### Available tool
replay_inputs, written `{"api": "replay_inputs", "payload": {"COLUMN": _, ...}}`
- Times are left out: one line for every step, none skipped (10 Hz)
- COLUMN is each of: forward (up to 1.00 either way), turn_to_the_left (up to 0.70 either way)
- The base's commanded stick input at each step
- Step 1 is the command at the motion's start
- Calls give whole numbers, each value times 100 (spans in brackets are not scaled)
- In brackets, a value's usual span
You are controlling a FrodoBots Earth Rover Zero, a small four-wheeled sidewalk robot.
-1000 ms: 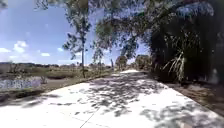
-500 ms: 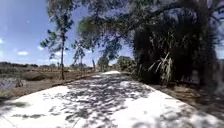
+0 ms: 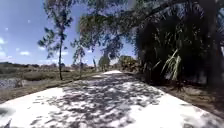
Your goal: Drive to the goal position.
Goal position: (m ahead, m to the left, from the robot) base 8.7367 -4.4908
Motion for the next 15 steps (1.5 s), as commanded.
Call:
{"api": "replay_inputs", "payload": {"forward": 70, "turn_to_the_left": 0}}
{"api": "replay_inputs", "payload": {"forward": 70, "turn_to_the_left": 0}}
{"api": "replay_inputs", "payload": {"forward": 70, "turn_to_the_left": 0}}
{"api": "replay_inputs", "payload": {"forward": 70, "turn_to_the_left": 0}}
{"api": "replay_inputs", "payload": {"forward": 70, "turn_to_the_left": 0}}
{"api": "replay_inputs", "payload": {"forward": 70, "turn_to_the_left": 0}}
{"api": "replay_inputs", "payload": {"forward": 70, "turn_to_the_left": 0}}
{"api": "replay_inputs", "payload": {"forward": 70, "turn_to_the_left": 0}}
{"api": "replay_inputs", "payload": {"forward": 70, "turn_to_the_left": 0}}
{"api": "replay_inputs", "payload": {"forward": 70, "turn_to_the_left": 0}}
{"api": "replay_inputs", "payload": {"forward": 70, "turn_to_the_left": 0}}
{"api": "replay_inputs", "payload": {"forward": 70, "turn_to_the_left": 0}}
{"api": "replay_inputs", "payload": {"forward": 70, "turn_to_the_left": 0}}
{"api": "replay_inputs", "payload": {"forward": 70, "turn_to_the_left": 0}}
{"api": "replay_inputs", "payload": {"forward": 70, "turn_to_the_left": 0}}
